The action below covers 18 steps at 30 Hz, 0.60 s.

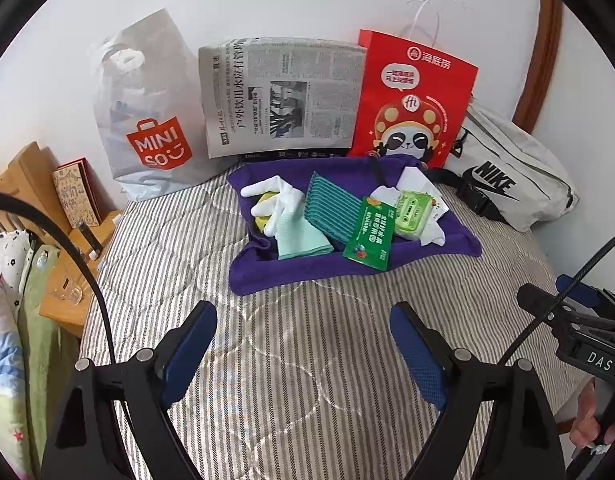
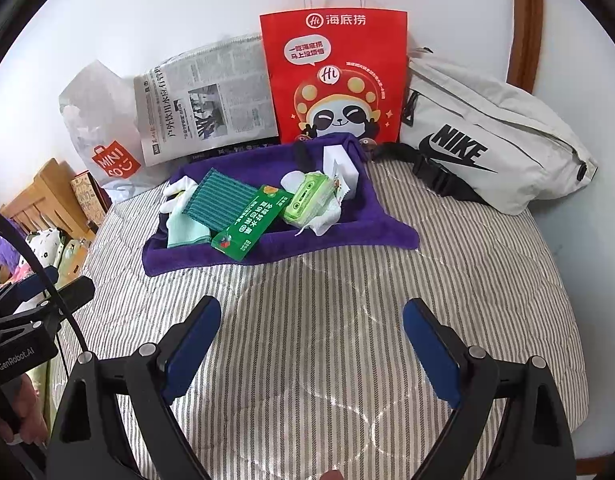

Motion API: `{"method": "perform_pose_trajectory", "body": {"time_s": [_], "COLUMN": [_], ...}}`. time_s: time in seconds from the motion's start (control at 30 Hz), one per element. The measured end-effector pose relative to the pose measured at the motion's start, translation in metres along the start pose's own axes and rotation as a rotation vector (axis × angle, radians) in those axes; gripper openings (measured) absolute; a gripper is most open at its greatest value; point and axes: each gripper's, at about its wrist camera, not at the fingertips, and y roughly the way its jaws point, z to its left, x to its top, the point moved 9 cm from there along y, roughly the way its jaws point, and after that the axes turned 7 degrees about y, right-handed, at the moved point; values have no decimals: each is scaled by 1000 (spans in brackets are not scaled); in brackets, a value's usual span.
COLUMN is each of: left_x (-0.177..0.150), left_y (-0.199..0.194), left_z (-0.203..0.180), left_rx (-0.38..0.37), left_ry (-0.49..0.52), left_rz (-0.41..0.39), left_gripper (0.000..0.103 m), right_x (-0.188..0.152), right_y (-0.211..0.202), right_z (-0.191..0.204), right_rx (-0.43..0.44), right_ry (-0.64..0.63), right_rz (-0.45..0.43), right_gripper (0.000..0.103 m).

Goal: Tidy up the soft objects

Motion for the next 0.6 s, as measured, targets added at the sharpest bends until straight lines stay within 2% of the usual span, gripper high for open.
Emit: {"method": "perform_pose_trajectory", "body": {"time_s": [0.6], "left_x": [-4], "left_y": [-8], "left_z": [-8], "left_rx": [-8], "left_ry": [-6], "left_rz": [-1], "left_gripper": [88], "right_x": [-3], "right_y": [-10], "right_z": [-3], "right_rx": [0], "right_ry": [-4], "right_rz": [-13], "right_gripper": [92]}}
